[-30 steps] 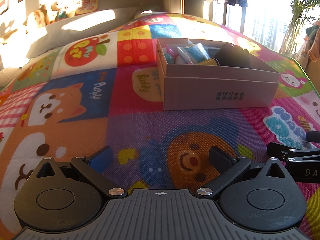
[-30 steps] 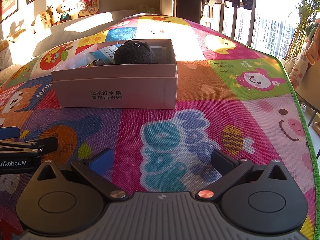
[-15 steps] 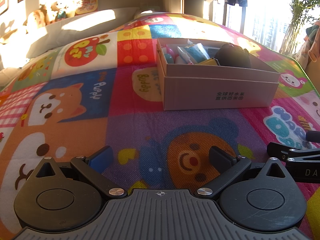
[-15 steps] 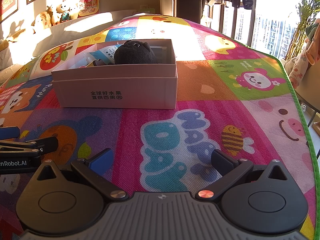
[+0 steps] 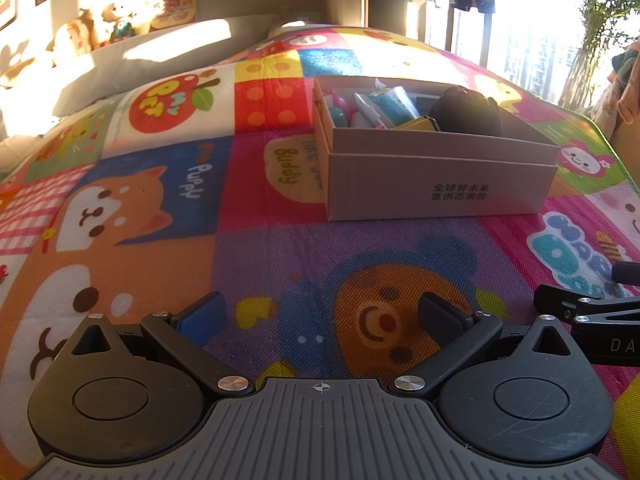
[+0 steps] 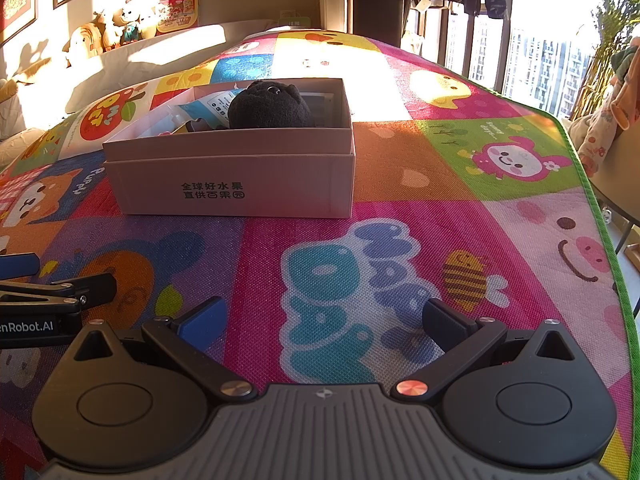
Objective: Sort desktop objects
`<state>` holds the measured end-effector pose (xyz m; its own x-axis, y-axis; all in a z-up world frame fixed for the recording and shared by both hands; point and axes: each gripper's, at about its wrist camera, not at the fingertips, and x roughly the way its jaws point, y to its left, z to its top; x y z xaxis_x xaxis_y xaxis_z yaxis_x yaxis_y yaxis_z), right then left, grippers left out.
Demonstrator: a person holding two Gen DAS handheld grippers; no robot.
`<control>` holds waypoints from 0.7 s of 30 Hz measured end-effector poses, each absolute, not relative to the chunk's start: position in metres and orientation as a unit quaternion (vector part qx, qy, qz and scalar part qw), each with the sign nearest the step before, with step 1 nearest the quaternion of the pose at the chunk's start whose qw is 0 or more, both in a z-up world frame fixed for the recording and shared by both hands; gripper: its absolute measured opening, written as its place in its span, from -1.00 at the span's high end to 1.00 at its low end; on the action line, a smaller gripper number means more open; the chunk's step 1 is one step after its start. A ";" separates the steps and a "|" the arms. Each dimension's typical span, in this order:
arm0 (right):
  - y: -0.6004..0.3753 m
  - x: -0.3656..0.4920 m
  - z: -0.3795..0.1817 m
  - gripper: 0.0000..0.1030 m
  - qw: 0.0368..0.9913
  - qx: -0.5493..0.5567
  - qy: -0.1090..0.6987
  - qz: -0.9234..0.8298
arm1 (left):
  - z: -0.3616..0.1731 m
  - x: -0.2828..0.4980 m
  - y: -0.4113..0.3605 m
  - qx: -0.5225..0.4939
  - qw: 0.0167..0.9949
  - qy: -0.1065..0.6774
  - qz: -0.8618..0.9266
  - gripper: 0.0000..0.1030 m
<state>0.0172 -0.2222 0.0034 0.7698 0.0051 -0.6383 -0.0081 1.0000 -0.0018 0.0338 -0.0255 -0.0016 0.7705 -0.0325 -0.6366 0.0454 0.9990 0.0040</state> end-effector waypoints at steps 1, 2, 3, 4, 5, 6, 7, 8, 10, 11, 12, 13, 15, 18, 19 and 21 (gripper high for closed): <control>-0.222 0.017 0.003 -1.00 0.941 -0.002 0.339 0.004 | -0.002 0.034 -0.026 0.010 0.941 0.338 -0.021 -1.00; -0.222 0.017 0.003 -1.00 0.941 -0.002 0.339 0.004 | -0.002 0.034 -0.026 0.010 0.941 0.338 -0.021 -1.00; -0.222 0.017 0.003 -1.00 0.941 -0.002 0.339 0.004 | -0.002 0.034 -0.026 0.010 0.941 0.338 -0.021 -1.00; -0.223 0.017 0.003 -1.00 0.941 -0.002 0.339 0.004 | -0.002 0.034 -0.026 0.010 0.941 0.338 -0.021 -1.00; -0.222 0.017 0.003 -1.00 0.941 -0.002 0.339 0.004 | -0.002 0.034 -0.026 0.010 0.941 0.338 -0.021 -1.00; -0.222 0.017 0.003 -1.00 0.941 -0.002 0.339 0.004 | -0.002 0.034 -0.026 0.010 0.941 0.338 -0.021 -1.00; -0.222 0.017 0.003 -1.00 0.941 -0.002 0.339 0.004 | -0.002 0.034 -0.026 0.010 0.941 0.338 -0.021 -1.00; -0.222 0.017 0.003 -1.00 0.941 -0.002 0.339 0.004 | -0.002 0.034 -0.026 0.010 0.941 0.338 -0.021 -1.00; -0.222 0.017 0.003 -1.00 0.941 -0.002 0.339 0.004 | -0.001 0.034 -0.026 0.010 0.941 0.338 -0.021 -1.00; -0.222 0.017 0.003 -1.00 0.941 -0.002 0.339 0.003 | -0.002 0.034 -0.025 0.009 0.941 0.338 -0.021 -1.00; -0.223 0.017 0.003 -1.00 0.941 -0.002 0.339 0.003 | -0.002 0.034 -0.026 0.008 0.941 0.338 -0.021 -1.00; -0.223 0.017 0.003 -1.00 0.941 -0.002 0.339 0.004 | -0.002 0.034 -0.026 0.008 0.941 0.338 -0.022 -1.00; -0.222 0.017 0.003 -1.00 0.941 -0.003 0.339 0.003 | -0.002 0.034 -0.026 0.009 0.941 0.338 -0.021 -1.00; -0.222 0.017 0.003 -1.00 0.941 -0.002 0.339 0.004 | -0.002 0.034 -0.026 0.011 0.941 0.338 -0.021 -1.00; -0.222 0.017 0.003 -1.00 0.941 -0.003 0.339 0.003 | -0.002 0.035 -0.026 0.009 0.941 0.338 -0.021 -1.00; -0.222 0.017 0.003 -1.00 0.941 -0.002 0.339 0.004 | -0.002 0.034 -0.025 0.006 0.941 0.338 -0.018 -1.00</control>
<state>0.0171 -0.2224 0.0035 0.7698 0.0055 -0.6382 -0.0081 1.0000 -0.0012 0.0337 -0.0245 -0.0018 0.7712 -0.0301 -0.6359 0.0387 0.9993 -0.0004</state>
